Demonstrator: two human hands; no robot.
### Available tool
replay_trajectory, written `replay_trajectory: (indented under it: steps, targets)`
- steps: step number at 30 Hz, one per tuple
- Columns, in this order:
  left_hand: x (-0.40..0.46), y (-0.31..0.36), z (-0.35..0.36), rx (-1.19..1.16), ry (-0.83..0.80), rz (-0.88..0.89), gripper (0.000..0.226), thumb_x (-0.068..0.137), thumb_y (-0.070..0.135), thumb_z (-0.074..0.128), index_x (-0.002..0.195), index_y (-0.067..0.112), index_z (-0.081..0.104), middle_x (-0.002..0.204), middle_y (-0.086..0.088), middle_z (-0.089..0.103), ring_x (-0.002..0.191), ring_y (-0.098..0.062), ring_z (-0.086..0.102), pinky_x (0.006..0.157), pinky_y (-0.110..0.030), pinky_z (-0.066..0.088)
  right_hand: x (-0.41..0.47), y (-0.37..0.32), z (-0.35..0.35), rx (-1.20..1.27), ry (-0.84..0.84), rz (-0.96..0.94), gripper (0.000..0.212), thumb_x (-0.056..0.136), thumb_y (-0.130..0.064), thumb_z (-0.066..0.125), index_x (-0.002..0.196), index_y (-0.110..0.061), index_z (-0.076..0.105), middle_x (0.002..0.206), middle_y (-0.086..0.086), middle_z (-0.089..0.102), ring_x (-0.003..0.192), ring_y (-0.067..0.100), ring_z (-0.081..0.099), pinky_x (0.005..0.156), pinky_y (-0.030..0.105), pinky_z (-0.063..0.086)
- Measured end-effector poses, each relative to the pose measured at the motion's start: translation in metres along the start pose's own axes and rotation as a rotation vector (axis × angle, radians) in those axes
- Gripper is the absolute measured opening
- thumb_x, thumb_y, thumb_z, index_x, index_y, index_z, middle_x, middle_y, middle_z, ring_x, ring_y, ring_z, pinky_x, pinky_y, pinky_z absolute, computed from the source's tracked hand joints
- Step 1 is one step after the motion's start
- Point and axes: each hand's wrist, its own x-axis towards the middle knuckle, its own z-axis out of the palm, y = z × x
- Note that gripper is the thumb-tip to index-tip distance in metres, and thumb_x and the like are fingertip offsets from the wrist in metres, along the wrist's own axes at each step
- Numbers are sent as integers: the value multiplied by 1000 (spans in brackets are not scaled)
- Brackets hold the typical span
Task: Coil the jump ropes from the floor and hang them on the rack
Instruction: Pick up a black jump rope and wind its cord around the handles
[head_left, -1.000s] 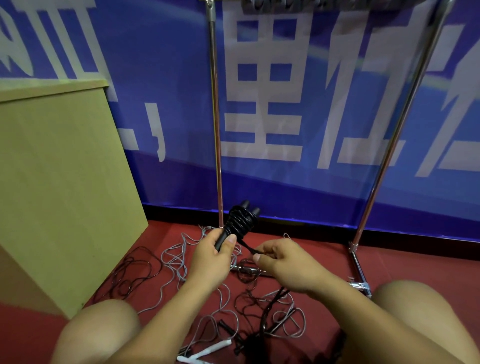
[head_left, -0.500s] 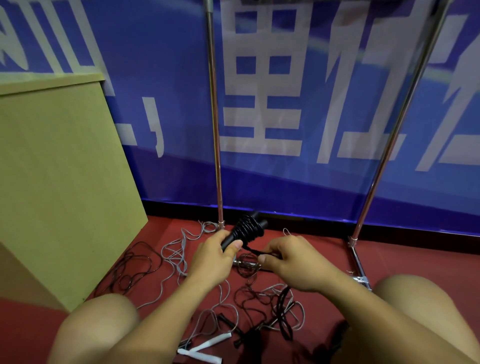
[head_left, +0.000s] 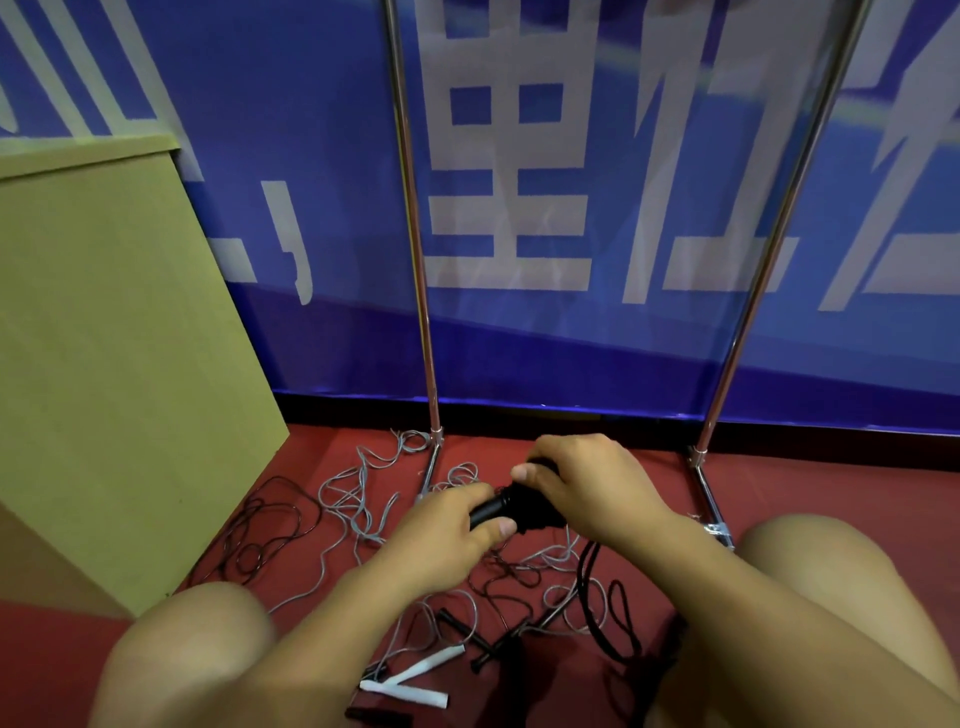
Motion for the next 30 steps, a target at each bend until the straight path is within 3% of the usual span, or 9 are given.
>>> replay_trajectory:
  steps: [4, 8, 11, 14, 18, 21, 25, 28, 30]
  targets:
    - [-9, 4, -7, -25, -72, 91, 13, 93, 44, 64, 86, 38, 55, 65, 12, 53, 58, -1, 49, 55, -22, 33, 3, 6, -5, 16, 21, 108, 46, 71, -73, 66, 78, -28, 61, 75, -9, 65, 72, 12, 60, 58, 27, 43]
    - [-18, 1, -16, -218, -136, 145, 14, 93, 40, 65, 92, 26, 64, 67, 10, 50, 60, -6, 45, 59, -28, 36, 9, 10, -11, 242, -82, 219, 54, 56, -72, 76, 71, -21, 65, 65, -5, 67, 62, 8, 62, 58, 29, 52]
    - [-22, 3, -25, -357, -215, 201, 13, 93, 38, 64, 91, 25, 65, 73, 10, 51, 67, -7, 46, 64, -28, 39, 9, 11, -15, 655, -179, 245, 36, 66, -41, 86, 76, -11, 69, 60, -2, 63, 52, 9, 56, 52, 22, 47]
    - [-27, 10, -31, -473, -293, 243, 11, 96, 32, 63, 85, 34, 65, 74, 13, 54, 71, -7, 50, 67, -24, 41, 9, 10, -21, 868, -223, 241, 28, 72, -22, 84, 85, -4, 68, 62, 0, 57, 55, 10, 47, 52, 19, 40]
    - [-30, 17, -38, -573, -320, 265, 17, 97, 25, 62, 81, 32, 63, 73, 5, 60, 72, -11, 58, 72, -20, 45, 10, 11, -22, 999, -283, 243, 30, 67, -27, 82, 86, -8, 68, 63, 0, 54, 57, 12, 41, 53, 20, 37]
    - [-32, 19, -40, -623, -338, 276, 17, 91, 45, 64, 84, 29, 64, 74, 4, 62, 74, -12, 59, 76, -23, 46, 10, 12, -23, 1125, -350, 260, 23, 69, -24, 79, 84, -11, 68, 64, 2, 53, 56, 13, 44, 54, 24, 41]
    - [-32, 18, -38, -727, -293, 263, 67, 86, 59, 64, 113, -2, 61, 83, -7, 62, 75, -10, 58, 77, -27, 46, 8, 9, -24, 1279, -387, 263, 7, 83, -9, 67, 89, -7, 63, 70, 5, 59, 56, 14, 56, 53, 24, 50]
    - [-31, 20, -36, -858, -228, 236, 69, 85, 56, 66, 118, -4, 59, 78, 3, 65, 71, -6, 59, 69, -18, 45, 6, 2, -20, 1207, -374, 207, 15, 87, -2, 58, 78, -11, 64, 72, 4, 63, 61, 14, 59, 59, 28, 49]
    - [-29, 20, -34, -897, -167, 202, 63, 89, 47, 65, 117, -9, 57, 74, 2, 65, 67, -8, 56, 66, -18, 45, 4, -3, -14, 1070, -365, 197, 24, 94, -9, 53, 74, -16, 65, 69, 1, 63, 62, 10, 56, 61, 27, 45]
